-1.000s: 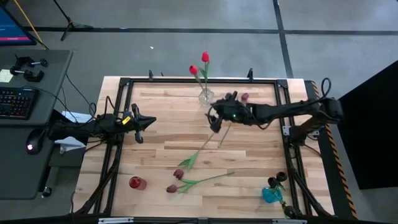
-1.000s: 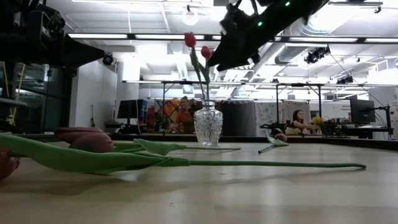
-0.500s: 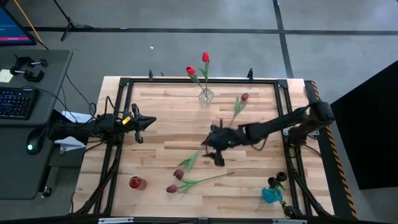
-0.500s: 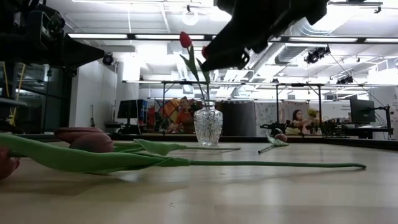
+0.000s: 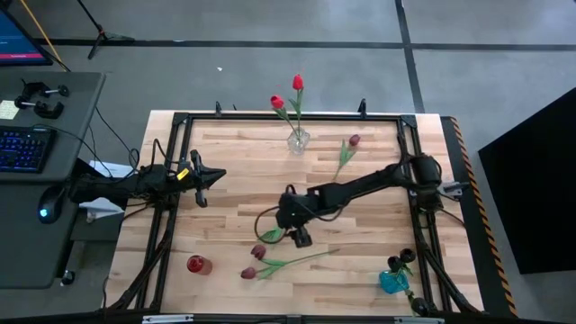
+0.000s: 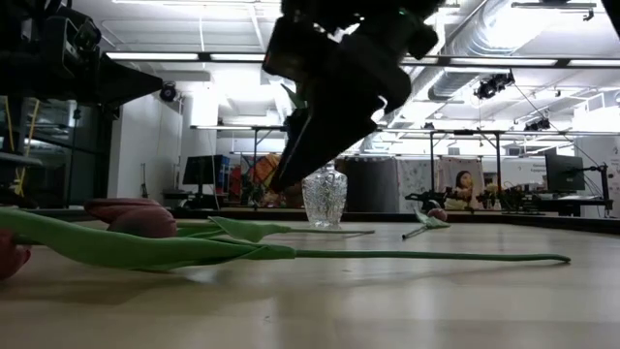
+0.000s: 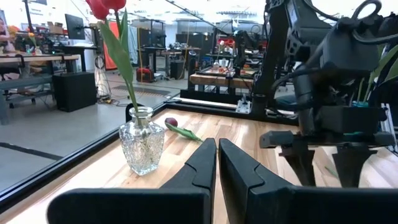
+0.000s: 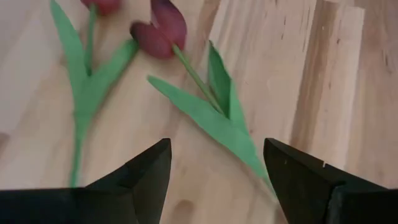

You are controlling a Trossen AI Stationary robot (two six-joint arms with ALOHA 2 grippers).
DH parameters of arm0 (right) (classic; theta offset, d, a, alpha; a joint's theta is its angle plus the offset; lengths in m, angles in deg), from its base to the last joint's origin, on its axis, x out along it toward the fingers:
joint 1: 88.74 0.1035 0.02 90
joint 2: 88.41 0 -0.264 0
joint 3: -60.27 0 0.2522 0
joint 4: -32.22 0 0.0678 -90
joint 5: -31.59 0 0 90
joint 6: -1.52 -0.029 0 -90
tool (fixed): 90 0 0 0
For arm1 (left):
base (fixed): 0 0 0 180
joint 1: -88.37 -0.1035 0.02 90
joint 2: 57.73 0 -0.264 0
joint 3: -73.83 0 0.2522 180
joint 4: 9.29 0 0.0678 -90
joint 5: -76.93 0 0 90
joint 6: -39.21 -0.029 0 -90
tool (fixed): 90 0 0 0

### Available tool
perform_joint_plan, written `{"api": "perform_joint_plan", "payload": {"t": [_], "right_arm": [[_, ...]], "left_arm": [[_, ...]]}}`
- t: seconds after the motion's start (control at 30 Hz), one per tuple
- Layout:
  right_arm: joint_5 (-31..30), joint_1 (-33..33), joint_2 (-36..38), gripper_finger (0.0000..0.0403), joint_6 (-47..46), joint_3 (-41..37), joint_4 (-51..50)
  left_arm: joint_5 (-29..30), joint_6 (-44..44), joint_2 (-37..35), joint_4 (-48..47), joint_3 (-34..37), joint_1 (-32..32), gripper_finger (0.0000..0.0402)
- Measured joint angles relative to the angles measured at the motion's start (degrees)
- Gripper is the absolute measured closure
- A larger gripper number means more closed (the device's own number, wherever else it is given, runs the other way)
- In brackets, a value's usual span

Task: Sort flowers into vase by color
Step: Put the center maroon flower into the red vase

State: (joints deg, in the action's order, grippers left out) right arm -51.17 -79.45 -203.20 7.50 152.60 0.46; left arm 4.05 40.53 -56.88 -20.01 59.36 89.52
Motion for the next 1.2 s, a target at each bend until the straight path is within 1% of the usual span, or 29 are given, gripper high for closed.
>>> {"api": "perform_joint_plan", "payload": {"t": [0.1, 0.3, 0.5, 0.63, 0.77, 0.87, 1.03, 1.13, 1.2], "right_arm": [[-0.2, -0.1, -1.3, 0.0158, 2.9, 2.1, -3.2], [0.0, 0.0, -3.1, 0.0163, 6.2, 2.3, -2.6], [-0.4, -0.3, -5.3, 0.019, 8.5, 2.3, -0.8], [-2.2, -0.7, -6.2, 0.0209, 9.4, 2.3, 0.8], [-3.8, -1.0, -6.4, 0.022, 10.0, 2.3, 2.0], [-4.2, -1.3, -6.4, 0.0222, 9.6, 2.3, 2.6], [-7.4, -1.4, -6.4, 0.0222, 9.5, 2.3, 2.5], [-7.1, -1.4, -6.4, 0.0222, 9.5, 2.3, 2.4], [-5.2, -1.4, -6.4, 0.0222, 9.5, 2.3, 2.4]], "left_arm": [[0.0, 0.0, 0.0, 0.0, 0.0, 0.0, 0.0394], [0.0, 0.0, 0.0, 0.0, 0.0, 0.0, 0.0394], [0.0, 0.0, 0.0, 0.0, 0.0, 0.0, 0.0394], [0.0, 0.0, 0.0, 0.0, 0.0, 0.0, 0.0394], [0.0, 0.0, 0.0, 0.0, 0.0, 0.0, 0.0394], [0.0, 0.0, 0.0, 0.0, 0.0, 0.0, 0.0394], [0.0, 0.0, 0.0, 0.0, 0.0, 0.0, 0.0394], [0.0, 0.0, 0.0, 0.0, 0.0, 0.0, 0.0394], [0.0, 0.0, 0.0, 0.0, 0.0, 0.0, 0.0394]]}}
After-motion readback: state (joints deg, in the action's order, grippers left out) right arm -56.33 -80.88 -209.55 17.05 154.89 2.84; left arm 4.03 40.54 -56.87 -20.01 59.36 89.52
